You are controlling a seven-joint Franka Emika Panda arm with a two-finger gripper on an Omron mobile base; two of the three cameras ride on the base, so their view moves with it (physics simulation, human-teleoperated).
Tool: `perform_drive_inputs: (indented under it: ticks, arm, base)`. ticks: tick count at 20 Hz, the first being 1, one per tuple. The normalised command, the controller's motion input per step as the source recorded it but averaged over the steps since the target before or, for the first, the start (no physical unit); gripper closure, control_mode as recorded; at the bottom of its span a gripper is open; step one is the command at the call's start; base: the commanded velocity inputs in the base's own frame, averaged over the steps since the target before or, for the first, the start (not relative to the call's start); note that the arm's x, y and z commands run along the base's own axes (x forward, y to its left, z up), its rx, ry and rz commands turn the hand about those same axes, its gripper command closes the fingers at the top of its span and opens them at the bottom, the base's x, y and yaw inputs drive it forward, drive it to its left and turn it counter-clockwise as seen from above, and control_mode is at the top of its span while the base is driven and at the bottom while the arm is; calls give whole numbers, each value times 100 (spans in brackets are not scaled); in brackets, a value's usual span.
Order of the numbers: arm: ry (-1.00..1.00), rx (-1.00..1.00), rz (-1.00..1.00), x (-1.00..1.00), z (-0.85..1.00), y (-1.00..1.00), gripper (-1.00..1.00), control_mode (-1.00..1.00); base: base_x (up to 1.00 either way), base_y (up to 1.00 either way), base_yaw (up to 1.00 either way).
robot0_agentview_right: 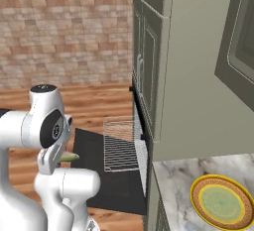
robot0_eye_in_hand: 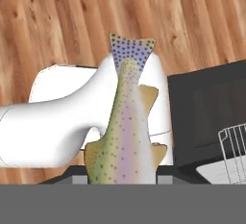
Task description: Place the fish on the top rack of the oven, and slide the tray back inside. Close the oven door.
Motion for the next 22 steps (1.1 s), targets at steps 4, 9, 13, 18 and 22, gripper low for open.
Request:
perform_drive_inputs:
  ticks: [4,9,13,18,22]
  arm:
    - [0,-3,-19,9,-12,0,100,-100]
    - [0,-3,-32,3,-22,0,100,-100]
    - [0,0,-38,16,-11,12,100,-100]
    - [-1,0,-40,39,-6,16,100,-100]
    - [-9,0,-39,39,-13,18,100,-100]
  base:
    - [0,0,0]
    - [0,0,0]
    - [0,0,0]
    - [0,0,0]
    - [0,0,0]
